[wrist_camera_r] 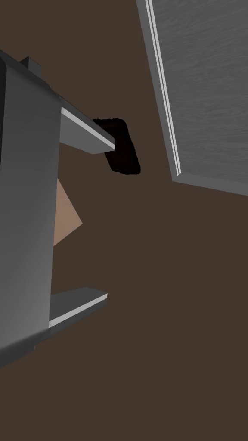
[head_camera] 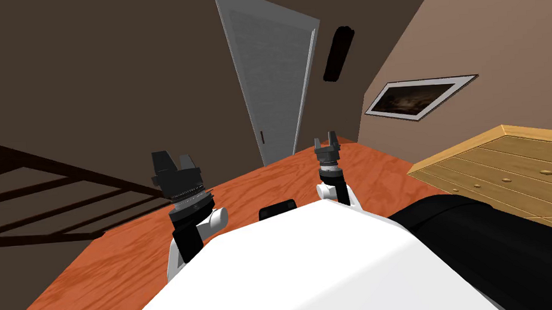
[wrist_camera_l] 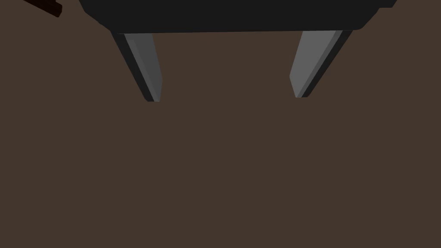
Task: Pull the door open
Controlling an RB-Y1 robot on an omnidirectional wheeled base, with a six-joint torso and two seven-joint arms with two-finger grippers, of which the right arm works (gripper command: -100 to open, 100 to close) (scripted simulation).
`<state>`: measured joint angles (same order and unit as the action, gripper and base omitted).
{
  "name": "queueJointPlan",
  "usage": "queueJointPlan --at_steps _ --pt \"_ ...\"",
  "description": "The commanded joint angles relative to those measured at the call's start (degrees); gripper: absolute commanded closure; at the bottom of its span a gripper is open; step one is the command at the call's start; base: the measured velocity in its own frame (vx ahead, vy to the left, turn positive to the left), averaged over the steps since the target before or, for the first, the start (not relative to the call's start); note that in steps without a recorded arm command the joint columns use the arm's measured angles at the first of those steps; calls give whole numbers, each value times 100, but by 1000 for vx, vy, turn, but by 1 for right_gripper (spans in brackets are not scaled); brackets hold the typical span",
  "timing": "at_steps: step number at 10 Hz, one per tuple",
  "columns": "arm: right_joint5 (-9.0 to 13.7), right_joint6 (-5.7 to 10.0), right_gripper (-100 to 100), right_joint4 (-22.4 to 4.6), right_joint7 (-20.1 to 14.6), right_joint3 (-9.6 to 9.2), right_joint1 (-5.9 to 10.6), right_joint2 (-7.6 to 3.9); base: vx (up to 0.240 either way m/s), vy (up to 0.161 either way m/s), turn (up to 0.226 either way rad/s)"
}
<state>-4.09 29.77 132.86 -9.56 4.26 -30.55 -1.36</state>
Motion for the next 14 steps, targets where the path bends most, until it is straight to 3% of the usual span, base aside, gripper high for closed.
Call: queueJointPlan --at_steps 1,8,14 --pt "90 40 -100 -199 -128 -3 77 -37 41 -1 135" --pt "432 192 -100 -956 -615 -14 369 -149 79 -7 83" --pt "824 366 -100 -1826 -1174 -27 705 -242 84 -10 112"
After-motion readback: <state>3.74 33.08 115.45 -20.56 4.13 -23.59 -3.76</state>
